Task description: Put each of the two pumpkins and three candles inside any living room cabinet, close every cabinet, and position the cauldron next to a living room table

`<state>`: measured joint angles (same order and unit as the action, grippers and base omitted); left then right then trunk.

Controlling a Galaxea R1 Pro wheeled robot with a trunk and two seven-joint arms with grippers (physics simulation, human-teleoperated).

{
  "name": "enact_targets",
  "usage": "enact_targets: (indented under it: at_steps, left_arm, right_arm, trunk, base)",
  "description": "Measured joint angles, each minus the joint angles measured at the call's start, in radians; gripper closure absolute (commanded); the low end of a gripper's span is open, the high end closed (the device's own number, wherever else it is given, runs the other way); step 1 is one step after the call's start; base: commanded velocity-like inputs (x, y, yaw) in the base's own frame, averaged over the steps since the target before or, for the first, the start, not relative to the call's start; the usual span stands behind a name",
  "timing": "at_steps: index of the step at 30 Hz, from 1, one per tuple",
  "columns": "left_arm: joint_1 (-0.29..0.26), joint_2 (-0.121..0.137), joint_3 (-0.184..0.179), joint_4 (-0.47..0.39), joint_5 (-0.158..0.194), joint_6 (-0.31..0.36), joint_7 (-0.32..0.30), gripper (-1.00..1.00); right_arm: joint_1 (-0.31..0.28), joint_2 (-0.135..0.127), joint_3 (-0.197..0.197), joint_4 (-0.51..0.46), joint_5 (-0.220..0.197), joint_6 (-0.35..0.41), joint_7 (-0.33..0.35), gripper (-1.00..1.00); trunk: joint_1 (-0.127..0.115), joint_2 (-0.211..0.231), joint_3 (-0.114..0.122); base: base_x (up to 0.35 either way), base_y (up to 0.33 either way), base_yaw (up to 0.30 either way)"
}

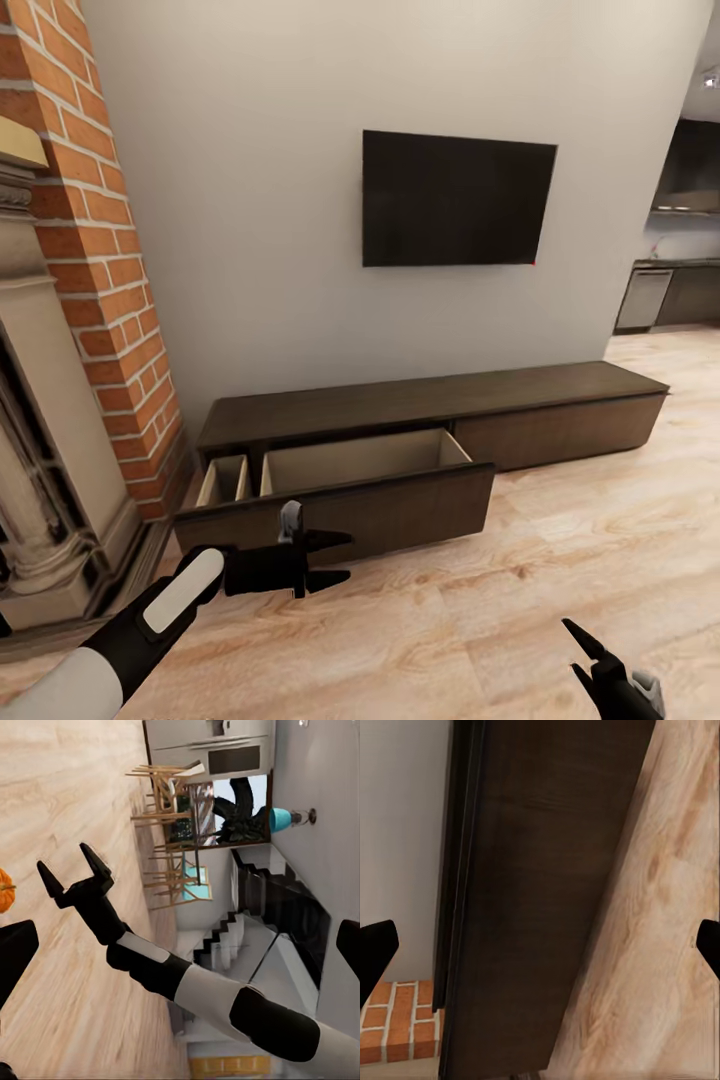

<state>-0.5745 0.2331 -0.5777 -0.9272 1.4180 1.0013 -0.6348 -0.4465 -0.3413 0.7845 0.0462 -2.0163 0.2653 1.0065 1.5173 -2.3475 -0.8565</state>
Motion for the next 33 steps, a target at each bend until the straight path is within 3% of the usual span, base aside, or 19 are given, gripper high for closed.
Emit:
enact_targets:
  at_steps: [15,33]
  left_arm:
    - [0.001,0.029,0.016,0.004,0.001,0.0,-0.017,-1.0]
    - [0.002,0.033,0.016,0.005,-0.001,-0.003,-0.067,-1.0]
  right_arm:
    - [0.009,0.0,0.0,0.0,0.0,-0.015,0.0,-1.0]
    - [0.011,0.001,0.0,0.0,0.0,-0.018,0.0,-1.0]
  trunk:
    - [0.0,0.0,0.0]
    - [0.0,0.0,0.0]
  base:
    - [-0.053,0.011,-0.28]
    - [-0.087,0.069,-0.286]
